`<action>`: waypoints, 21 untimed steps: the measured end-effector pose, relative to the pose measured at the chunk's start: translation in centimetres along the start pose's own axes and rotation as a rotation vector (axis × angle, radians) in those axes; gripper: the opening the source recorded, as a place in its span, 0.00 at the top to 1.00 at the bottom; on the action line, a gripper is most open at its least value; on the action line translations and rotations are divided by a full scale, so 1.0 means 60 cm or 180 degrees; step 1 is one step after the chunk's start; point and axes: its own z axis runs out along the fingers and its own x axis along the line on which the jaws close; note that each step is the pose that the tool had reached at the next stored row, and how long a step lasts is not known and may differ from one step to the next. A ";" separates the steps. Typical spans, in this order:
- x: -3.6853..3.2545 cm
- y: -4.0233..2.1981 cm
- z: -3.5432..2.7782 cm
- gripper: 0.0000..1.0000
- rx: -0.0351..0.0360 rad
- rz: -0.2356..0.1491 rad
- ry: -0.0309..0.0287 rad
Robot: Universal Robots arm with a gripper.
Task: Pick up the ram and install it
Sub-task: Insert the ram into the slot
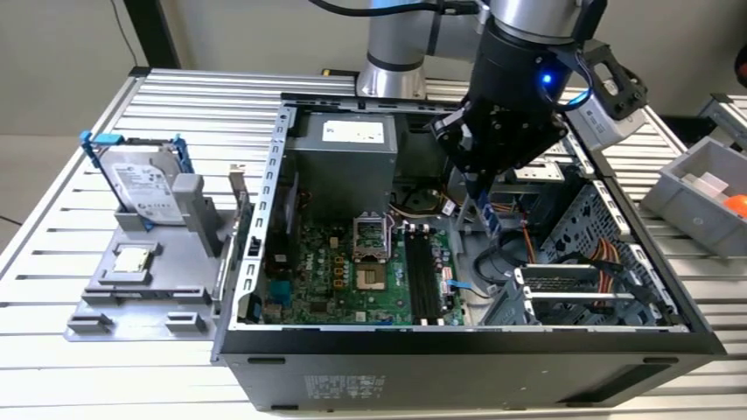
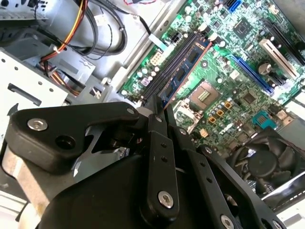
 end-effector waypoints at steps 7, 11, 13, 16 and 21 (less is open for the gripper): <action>0.000 0.000 0.005 1.00 0.0012 0.0004 0.0001; 0.000 0.001 0.008 1.00 0.0015 0.0004 0.0001; 0.000 0.001 0.010 1.00 0.0018 0.0004 0.0001; 0.000 0.001 0.013 1.00 0.0021 0.0005 0.0002; 0.000 0.001 0.015 1.00 0.0020 0.0005 0.0002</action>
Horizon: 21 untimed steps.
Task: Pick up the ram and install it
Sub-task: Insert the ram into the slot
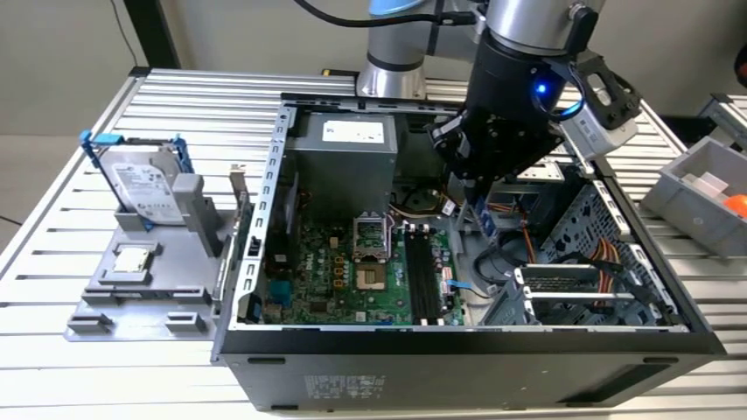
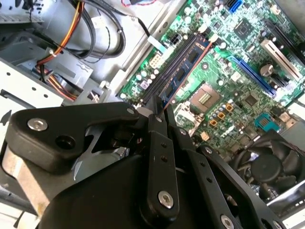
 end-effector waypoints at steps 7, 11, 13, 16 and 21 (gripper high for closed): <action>0.000 0.002 0.008 1.00 0.0004 0.0000 0.0001; 0.000 0.002 0.012 1.00 0.0024 -0.0001 0.0003; 0.000 0.002 0.015 1.00 0.0033 -0.0001 0.0004; 0.000 0.003 0.020 1.00 0.0058 -0.0001 0.0007; 0.000 0.004 0.026 1.00 0.0061 0.0039 0.0016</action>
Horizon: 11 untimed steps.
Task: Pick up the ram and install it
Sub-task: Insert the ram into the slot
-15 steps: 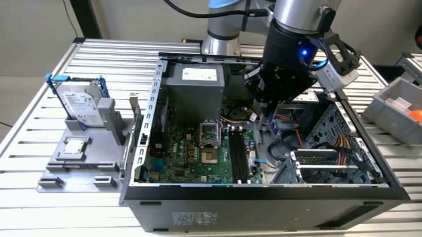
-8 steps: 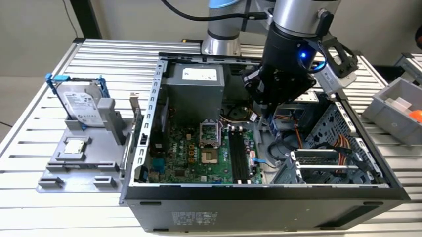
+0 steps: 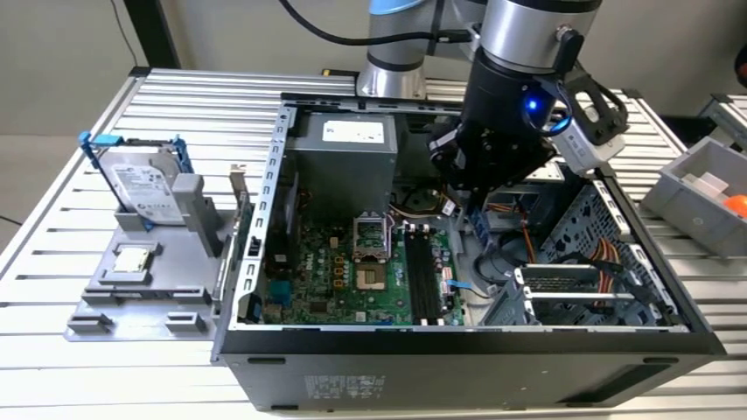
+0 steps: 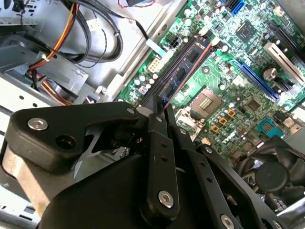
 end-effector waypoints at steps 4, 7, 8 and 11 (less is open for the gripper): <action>0.000 0.000 0.002 1.00 0.0003 0.0066 0.0013; 0.000 0.000 0.002 1.00 0.0003 0.0066 0.0013; 0.000 0.000 0.002 1.00 0.0002 0.0066 0.0012; 0.000 0.000 0.002 1.00 -0.0008 0.0075 0.0013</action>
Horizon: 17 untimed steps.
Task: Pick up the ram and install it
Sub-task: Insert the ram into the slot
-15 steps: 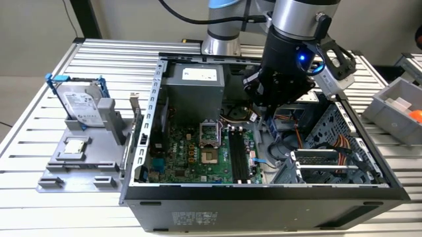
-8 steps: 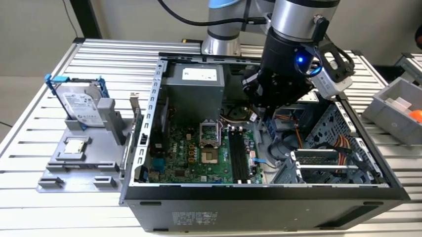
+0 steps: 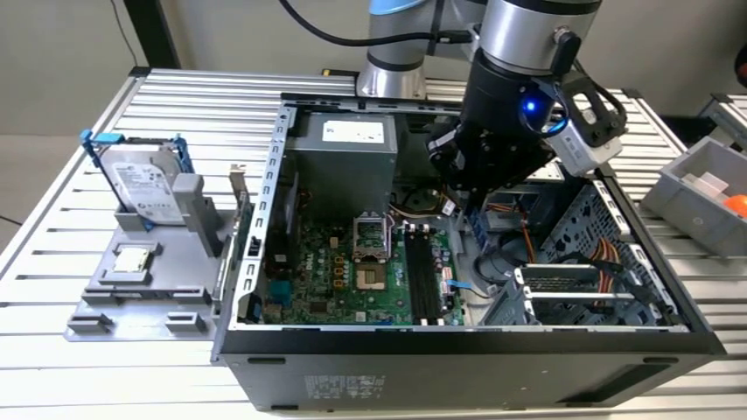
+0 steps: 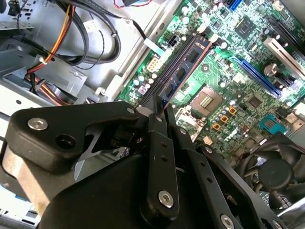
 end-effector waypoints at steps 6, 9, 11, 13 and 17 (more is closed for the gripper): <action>0.000 0.000 0.002 1.00 -0.0064 0.0067 0.0010; 0.000 0.000 0.003 1.00 -0.0094 0.0100 0.0010; 0.000 0.000 0.005 1.00 -0.0101 0.0122 0.0010; 0.000 0.000 0.007 1.00 -0.0104 0.0142 0.0011; 0.000 0.000 0.011 1.00 -0.0113 0.0169 0.0012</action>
